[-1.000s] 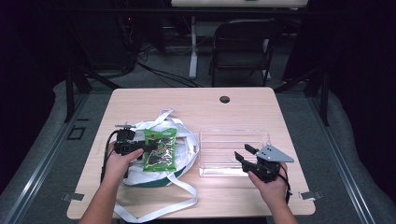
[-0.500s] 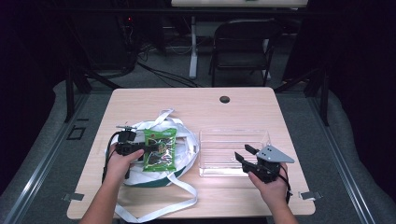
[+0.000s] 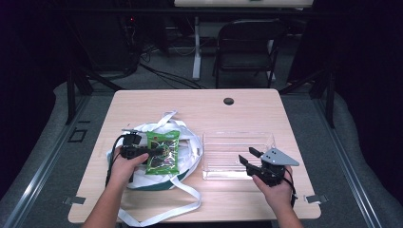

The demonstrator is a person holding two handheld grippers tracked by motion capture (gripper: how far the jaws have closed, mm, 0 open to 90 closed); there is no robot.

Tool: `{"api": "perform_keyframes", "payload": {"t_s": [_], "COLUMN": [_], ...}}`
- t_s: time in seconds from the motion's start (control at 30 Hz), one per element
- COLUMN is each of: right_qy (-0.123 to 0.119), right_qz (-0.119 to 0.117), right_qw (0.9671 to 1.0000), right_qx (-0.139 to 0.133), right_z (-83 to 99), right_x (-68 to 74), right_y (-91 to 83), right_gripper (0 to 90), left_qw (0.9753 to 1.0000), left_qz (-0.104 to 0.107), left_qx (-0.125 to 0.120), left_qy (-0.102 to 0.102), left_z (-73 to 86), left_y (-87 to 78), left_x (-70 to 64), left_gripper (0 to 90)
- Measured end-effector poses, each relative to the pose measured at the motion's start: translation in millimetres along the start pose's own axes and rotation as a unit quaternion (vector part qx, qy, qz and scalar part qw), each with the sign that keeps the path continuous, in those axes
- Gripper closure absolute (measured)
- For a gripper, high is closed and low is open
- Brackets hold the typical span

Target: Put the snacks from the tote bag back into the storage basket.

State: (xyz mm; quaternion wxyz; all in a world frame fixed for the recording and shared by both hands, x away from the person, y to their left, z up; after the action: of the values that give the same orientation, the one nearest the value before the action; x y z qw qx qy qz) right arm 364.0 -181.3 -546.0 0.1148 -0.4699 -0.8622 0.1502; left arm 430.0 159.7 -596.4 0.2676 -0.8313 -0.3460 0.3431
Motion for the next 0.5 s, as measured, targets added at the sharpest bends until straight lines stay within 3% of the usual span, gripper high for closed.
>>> {"api": "perform_keyframes", "payload": {"t_s": [0.5], "right_qy": [-0.002], "right_qz": [0.000], "right_qw": [1.0000], "right_qx": [-0.001], "right_z": [-0.1], "right_x": [0.7], "right_y": [0.0], "right_gripper": [49.8], "left_qw": [1.0000], "left_qz": [0.006], "left_qx": [0.000], "left_qy": [0.003], "left_z": [-0.5], "left_y": [-1.5], "left_x": [-1.8], "left_gripper": [53.7]}}
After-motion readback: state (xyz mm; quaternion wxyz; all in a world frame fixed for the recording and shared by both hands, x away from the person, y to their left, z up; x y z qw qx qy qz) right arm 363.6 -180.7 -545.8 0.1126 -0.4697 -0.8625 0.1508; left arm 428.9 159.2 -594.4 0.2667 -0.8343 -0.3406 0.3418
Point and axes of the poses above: each handheld gripper's, and its own axes: y roughly forward along the jaws, z roughly out of its underside, x roughly to its left, the point moved 9 cm from there along y, roughly forward along the jaws, and after that the axes turned 5 degrees about y, right-handed, at the moved point
